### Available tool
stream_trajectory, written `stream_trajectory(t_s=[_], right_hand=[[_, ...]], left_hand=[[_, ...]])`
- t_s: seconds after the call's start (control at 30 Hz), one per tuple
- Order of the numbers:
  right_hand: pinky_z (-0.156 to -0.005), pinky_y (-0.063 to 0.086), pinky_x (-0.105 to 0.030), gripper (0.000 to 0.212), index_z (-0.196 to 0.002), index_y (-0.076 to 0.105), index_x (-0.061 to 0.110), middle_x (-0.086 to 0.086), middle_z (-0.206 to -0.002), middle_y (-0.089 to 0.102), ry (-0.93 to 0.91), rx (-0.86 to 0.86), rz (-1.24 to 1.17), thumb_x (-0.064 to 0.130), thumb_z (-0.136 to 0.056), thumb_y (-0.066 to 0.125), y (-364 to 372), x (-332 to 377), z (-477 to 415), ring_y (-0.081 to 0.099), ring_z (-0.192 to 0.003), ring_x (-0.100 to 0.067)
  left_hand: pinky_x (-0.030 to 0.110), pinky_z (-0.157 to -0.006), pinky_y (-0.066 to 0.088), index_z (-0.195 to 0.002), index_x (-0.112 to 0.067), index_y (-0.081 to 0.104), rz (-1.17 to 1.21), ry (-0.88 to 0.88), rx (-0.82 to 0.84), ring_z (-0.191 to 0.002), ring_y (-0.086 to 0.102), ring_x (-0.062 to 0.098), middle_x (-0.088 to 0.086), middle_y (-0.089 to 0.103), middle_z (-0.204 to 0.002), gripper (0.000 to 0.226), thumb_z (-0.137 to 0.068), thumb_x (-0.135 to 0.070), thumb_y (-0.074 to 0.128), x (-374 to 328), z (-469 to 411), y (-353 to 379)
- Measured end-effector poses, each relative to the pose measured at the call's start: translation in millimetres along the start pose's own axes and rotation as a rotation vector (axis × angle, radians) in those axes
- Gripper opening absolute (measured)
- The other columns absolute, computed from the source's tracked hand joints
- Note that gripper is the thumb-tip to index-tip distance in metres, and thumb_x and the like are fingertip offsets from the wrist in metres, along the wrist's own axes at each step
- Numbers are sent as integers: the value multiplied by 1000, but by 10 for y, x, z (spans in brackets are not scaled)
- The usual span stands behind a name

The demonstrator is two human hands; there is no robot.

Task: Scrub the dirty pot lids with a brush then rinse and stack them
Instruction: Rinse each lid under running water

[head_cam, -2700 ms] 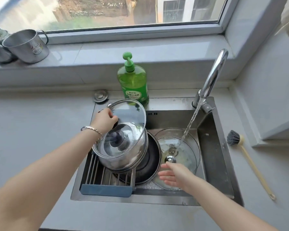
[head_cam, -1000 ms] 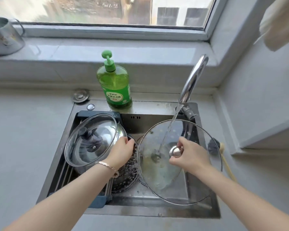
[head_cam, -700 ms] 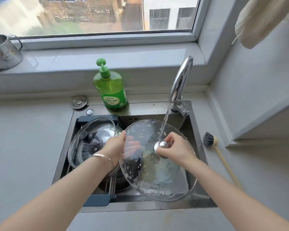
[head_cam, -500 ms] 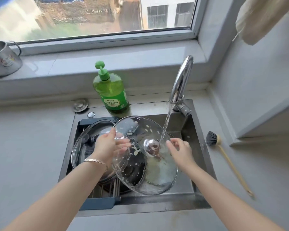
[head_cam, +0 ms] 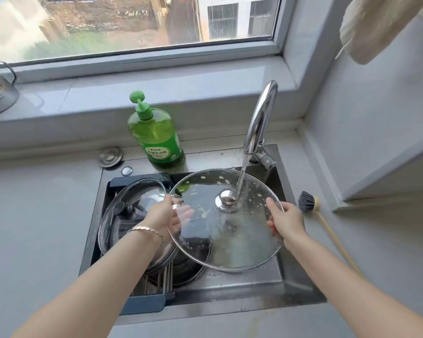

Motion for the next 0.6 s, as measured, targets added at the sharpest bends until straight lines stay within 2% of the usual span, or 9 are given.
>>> stream_trajectory(t_s=[0.07,0.2,0.27,0.3,0.37,0.43,0.5,0.57,0.6], right_hand=[[-40,41,-19,21,-98,57,10,1,-63,50,-61,-81,61,28,-90,61,-181,52,35,51,-43,-10],[-46,44,-19,25,-110,51,17,4,-68,50,-240,-146,133,36,-94,51,-439,178,143,55,-37,-5],[-55,45,-25,21,-105,49,20,1,-71,50,-252,-132,105,37,-98,41,-481,173,180,56,-45,-10],[-58,44,-28,24,-100,49,18,-1,-70,49,-237,-121,63,38,-99,37,-487,140,179,54,-50,-14],[-62,43,-29,35,-87,50,16,-4,-66,47,-164,-110,-48,40,-100,30,-479,38,163,52,-59,-17],[-71,44,-30,46,-76,52,16,-2,-53,51,-45,-93,-175,45,-100,25,-443,-84,137,51,-61,-17],[-71,40,-26,58,-71,59,14,6,-41,52,76,-39,-269,50,-99,24,-384,-192,138,52,-58,-14],[-71,40,-22,63,-74,67,11,5,-47,61,155,71,-364,52,-98,25,-310,-259,149,58,-61,-10],[-76,42,-24,64,-78,70,9,0,-60,69,202,140,-424,52,-97,27,-274,-281,156,63,-73,-12]], left_hand=[[37,-70,50,-109,-9,48,-80,-80,-33,-71,58,20,9,59,-83,30,-103,-32,30,157,-75,101],[31,-73,40,-90,-20,54,-42,-303,-18,-67,49,13,0,49,-75,42,-95,-55,33,413,-114,332],[40,-96,36,-90,-18,56,86,-327,-23,-83,52,17,3,53,-86,43,-94,-55,34,505,-159,410],[45,-107,26,-94,-16,55,133,-309,-38,-94,53,20,6,55,-94,44,-95,-54,34,532,-185,427],[47,-112,17,-92,-12,52,212,-269,-93,-102,51,22,7,55,-99,46,-95,-55,36,567,-228,422],[43,-100,33,-77,-12,46,292,-211,-143,-78,49,18,4,52,-85,48,-93,-57,40,561,-273,383],[31,-74,42,-68,-15,40,389,-112,-154,-64,43,15,2,50,-72,43,-92,-51,47,516,-312,348],[23,-61,37,-61,-19,37,490,-13,-152,-57,39,12,-5,48,-54,39,-92,-38,51,458,-317,288],[23,-59,35,-59,-20,38,559,42,-159,-56,37,11,-7,46,-51,36,-92,-30,52,410,-303,252]])
Point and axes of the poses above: each hand's wrist, its own z-axis away from the middle knuckle, its own y-axis out of the palm, x = y × z, the point moved 4 cm from there along -z, towards the middle knuckle
